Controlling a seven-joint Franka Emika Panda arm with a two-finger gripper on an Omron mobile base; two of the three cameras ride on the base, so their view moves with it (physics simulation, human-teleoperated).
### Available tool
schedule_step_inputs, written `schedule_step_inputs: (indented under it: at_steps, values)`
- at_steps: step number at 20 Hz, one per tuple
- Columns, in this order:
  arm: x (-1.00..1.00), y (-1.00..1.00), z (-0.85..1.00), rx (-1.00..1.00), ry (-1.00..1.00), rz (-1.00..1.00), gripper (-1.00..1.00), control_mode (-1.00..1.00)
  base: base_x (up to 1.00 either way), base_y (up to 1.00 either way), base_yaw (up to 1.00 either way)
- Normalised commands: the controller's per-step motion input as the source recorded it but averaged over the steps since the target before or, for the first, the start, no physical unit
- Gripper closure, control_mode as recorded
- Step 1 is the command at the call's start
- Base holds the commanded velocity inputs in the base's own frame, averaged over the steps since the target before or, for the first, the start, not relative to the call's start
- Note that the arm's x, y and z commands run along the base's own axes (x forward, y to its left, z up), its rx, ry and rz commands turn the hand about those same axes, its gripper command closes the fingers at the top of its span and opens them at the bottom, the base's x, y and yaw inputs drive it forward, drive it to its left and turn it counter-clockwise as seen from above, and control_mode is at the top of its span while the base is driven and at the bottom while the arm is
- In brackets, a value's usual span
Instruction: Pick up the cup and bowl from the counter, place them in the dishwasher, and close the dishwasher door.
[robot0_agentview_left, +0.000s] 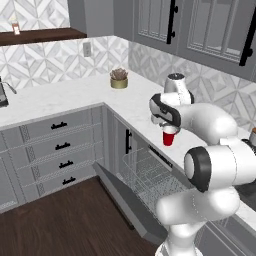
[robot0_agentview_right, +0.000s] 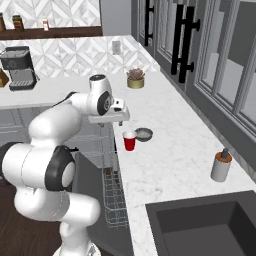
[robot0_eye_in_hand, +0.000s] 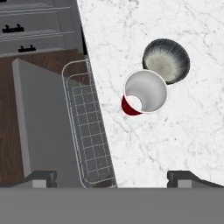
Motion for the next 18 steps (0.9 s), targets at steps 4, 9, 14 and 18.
schedule_step_inputs:
  at_steps: [4, 9, 14, 18]
  values:
    - [0.47, -0.07, -0.48, -0.06, 0.00, 0.00, -1.00, -1.00, 0.00, 0.00, 0.00]
    - [0.48, -0.14, -0.43, 0.00, 0.00, 0.00, -1.00, -1.00, 0.00, 0.00, 0.00]
    - [0.33, -0.18, -0.40, 0.00, 0.00, 0.00, -1.00, -1.00, 0.00, 0.00, 0.00]
    - [0.20, -0.08, -0.44, 0.00, 0.00, 0.00, -1.00, -1.00, 0.00, 0.00, 0.00]
